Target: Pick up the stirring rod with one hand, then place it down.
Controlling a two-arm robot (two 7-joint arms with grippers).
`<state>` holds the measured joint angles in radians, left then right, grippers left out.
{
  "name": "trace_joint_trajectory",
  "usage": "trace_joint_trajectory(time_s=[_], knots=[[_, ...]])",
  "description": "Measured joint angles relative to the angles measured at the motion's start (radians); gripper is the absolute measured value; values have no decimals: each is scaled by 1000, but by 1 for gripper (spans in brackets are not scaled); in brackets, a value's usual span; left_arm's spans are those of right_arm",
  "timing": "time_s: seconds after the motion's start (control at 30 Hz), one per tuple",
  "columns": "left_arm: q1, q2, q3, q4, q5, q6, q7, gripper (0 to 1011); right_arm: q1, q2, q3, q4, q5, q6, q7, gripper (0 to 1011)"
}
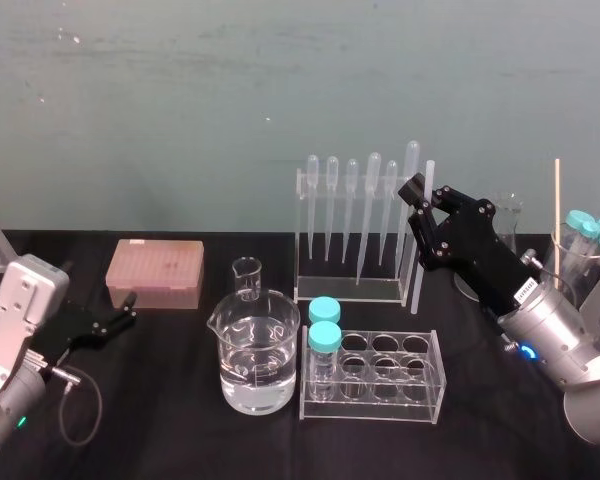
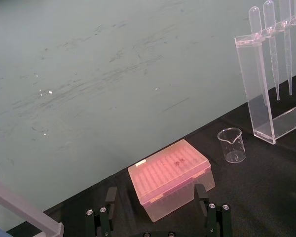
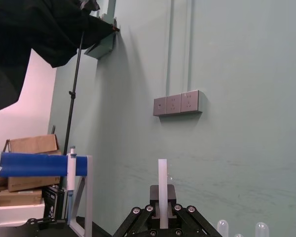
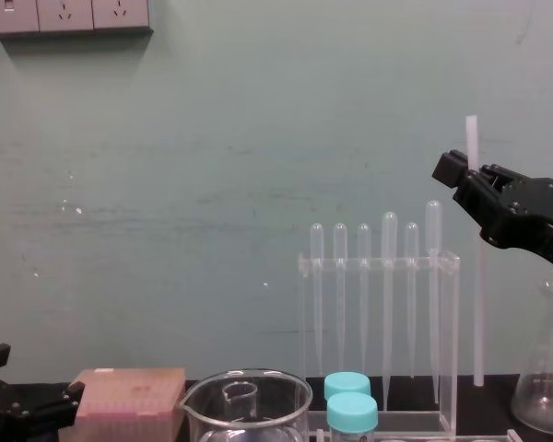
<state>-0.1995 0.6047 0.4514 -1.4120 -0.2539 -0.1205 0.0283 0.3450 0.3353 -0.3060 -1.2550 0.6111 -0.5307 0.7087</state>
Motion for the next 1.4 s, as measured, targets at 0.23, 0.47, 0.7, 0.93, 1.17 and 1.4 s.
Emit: trace_joint_trajectory(time_s=[0.23,0.47,0.7,0.93,1.17,1.4], knots=[[0,0,0,0,0,0,0,1000,0,0,0,0,0,0,0,70],[0,0,0,0,0,0,0,1000,-9,2,9,-27,-32,41,-25,69],[0,0,0,0,0,0,0,1000,-39,20,21,-87,-48,102,-52,70],[0,0,0,0,0,0,0,1000,-76,43,20,-145,-41,158,-50,69],[0,0,0,0,0,0,0,1000,-97,60,17,-166,-38,181,-50,69],[0,0,0,0,0,0,0,1000,-112,73,17,-178,-47,194,-65,69]])
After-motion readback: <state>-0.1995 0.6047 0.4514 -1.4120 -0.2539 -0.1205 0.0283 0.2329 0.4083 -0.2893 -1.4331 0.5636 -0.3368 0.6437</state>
